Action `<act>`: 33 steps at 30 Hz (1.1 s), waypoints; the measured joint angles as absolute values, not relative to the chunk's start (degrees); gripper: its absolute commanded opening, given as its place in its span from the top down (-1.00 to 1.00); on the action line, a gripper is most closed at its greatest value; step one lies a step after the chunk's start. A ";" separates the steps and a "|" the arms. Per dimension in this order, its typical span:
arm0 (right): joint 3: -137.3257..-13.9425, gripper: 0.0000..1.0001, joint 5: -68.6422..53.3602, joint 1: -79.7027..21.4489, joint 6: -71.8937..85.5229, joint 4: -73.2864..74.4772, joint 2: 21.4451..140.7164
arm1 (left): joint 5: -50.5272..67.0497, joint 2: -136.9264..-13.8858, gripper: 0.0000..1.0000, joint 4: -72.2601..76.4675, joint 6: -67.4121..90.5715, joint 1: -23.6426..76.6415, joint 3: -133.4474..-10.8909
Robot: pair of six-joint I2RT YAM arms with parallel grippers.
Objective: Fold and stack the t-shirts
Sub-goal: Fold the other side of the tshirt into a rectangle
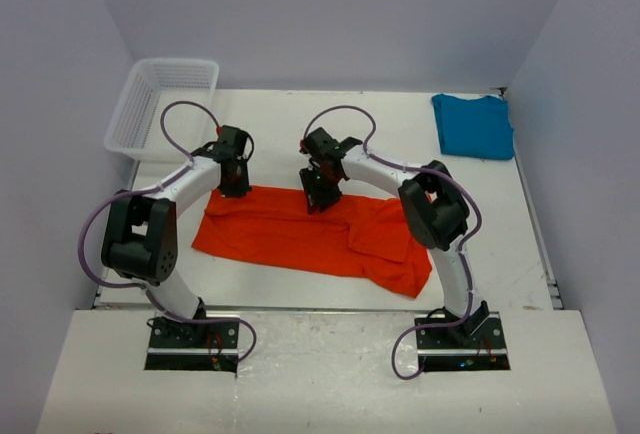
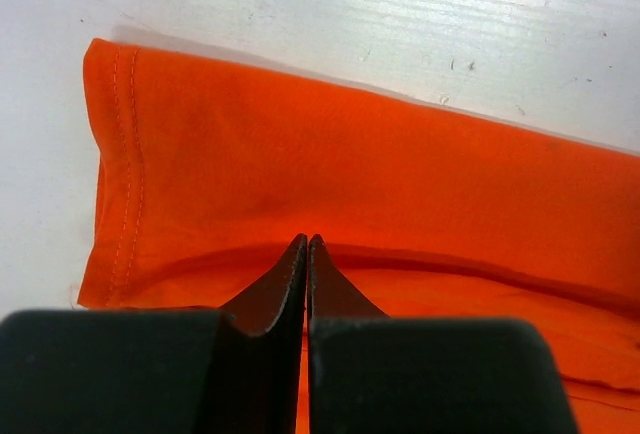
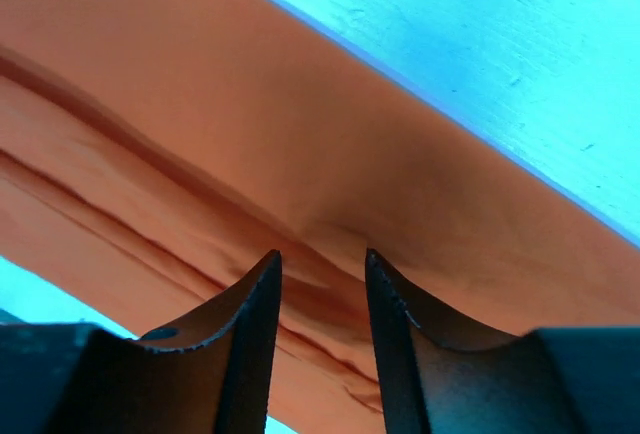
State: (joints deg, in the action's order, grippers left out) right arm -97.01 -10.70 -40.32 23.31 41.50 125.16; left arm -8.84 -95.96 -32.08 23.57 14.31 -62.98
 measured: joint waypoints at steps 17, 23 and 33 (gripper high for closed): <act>-87.64 0.49 -14.79 -40.14 22.15 37.12 120.73 | -8.99 -96.36 1.00 -32.01 23.55 14.28 -62.92; -80.86 0.43 -14.46 -40.99 22.37 35.44 116.38 | -9.74 -96.36 1.00 -32.03 23.57 14.26 -62.37; -84.66 0.26 -11.22 -41.65 21.34 38.48 116.46 | -9.80 -102.85 1.00 -32.23 24.95 14.26 -64.14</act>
